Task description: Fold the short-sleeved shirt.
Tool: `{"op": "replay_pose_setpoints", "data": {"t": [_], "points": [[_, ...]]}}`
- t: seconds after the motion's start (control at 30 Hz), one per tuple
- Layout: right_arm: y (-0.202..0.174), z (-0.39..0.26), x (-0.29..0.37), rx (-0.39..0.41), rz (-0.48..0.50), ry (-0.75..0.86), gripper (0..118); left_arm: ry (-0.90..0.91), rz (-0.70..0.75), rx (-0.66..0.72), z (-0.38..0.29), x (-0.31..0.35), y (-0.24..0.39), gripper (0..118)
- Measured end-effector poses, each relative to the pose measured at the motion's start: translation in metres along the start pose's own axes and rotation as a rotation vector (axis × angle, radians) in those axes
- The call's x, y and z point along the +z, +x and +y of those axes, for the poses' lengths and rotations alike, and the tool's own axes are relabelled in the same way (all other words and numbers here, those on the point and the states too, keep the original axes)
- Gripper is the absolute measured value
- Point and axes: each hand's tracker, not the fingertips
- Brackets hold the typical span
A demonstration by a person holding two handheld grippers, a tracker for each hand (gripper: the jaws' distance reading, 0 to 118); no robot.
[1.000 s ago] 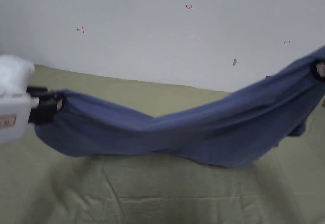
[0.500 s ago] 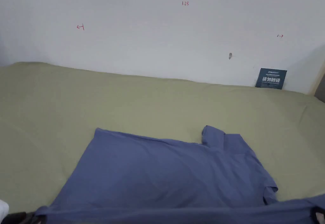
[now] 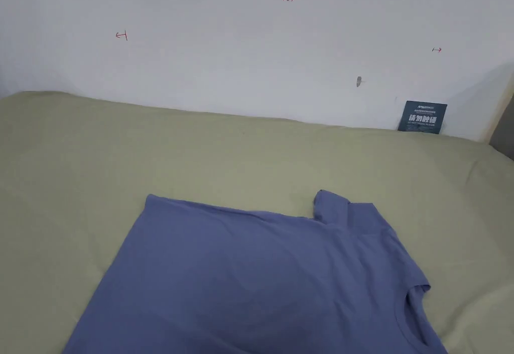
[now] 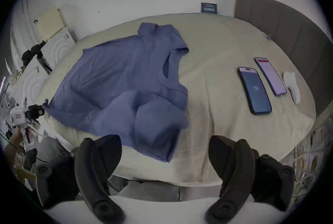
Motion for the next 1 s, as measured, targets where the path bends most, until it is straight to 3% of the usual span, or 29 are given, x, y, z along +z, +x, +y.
{"op": "replay_pose_setpoints", "data": {"t": [0.03,0.13,0.33,0.37,0.4,0.43,0.47,0.53,0.67,0.8,0.83,0.9,0.93,1.0], "points": [[0.001,-0.002,0.008,-0.016,0.003,0.039,96,0.008,-0.017,0.041,-0.001,0.004,-0.001,83],[-0.006,0.0,0.034,-0.058,-0.039,0.185,94,0.086,-0.022,0.144,0.004,0.022,0.008,83],[-0.058,0.003,0.089,-0.032,-0.134,0.603,93,0.432,0.143,0.034,0.021,0.07,0.072,82],[-0.067,-0.001,0.094,-0.037,-0.141,0.652,86,0.468,0.156,0.018,0.023,0.076,0.081,82],[-0.076,-0.003,0.1,-0.043,-0.152,0.694,70,0.487,0.172,-0.02,0.022,0.08,0.09,80],[-0.083,-0.006,0.103,-0.038,-0.153,0.707,43,0.516,0.205,-0.042,0.021,0.083,0.098,74],[-0.089,-0.009,0.104,-0.015,-0.149,0.708,0,0.552,0.259,-0.04,0.018,0.082,0.105,54],[-0.103,-0.019,0.102,0.025,-0.212,0.703,0,0.62,0.293,0.011,0.01,0.087,0.117,4],[-0.113,-0.027,0.098,0.062,-0.177,0.642,0,0.554,0.226,0.06,0.002,0.083,0.118,0],[-0.112,-0.031,0.094,0.028,-0.129,0.626,0,0.47,0.288,0.1,-0.002,0.072,0.091,1],[-0.112,-0.03,0.094,0.032,-0.129,0.623,0,0.454,0.306,0.154,-0.002,0.069,0.076,9],[-0.111,-0.027,0.093,0.05,-0.132,0.612,0,0.386,0.271,0.213,-0.001,0.066,0.05,71],[-0.109,-0.025,0.092,0.058,-0.129,0.603,0,0.314,0.232,0.233,0.001,0.062,0.039,97],[-0.106,-0.021,0.089,0.063,-0.126,0.593,0,0.252,0.186,0.256,0.001,0.059,0.029,101]]}}
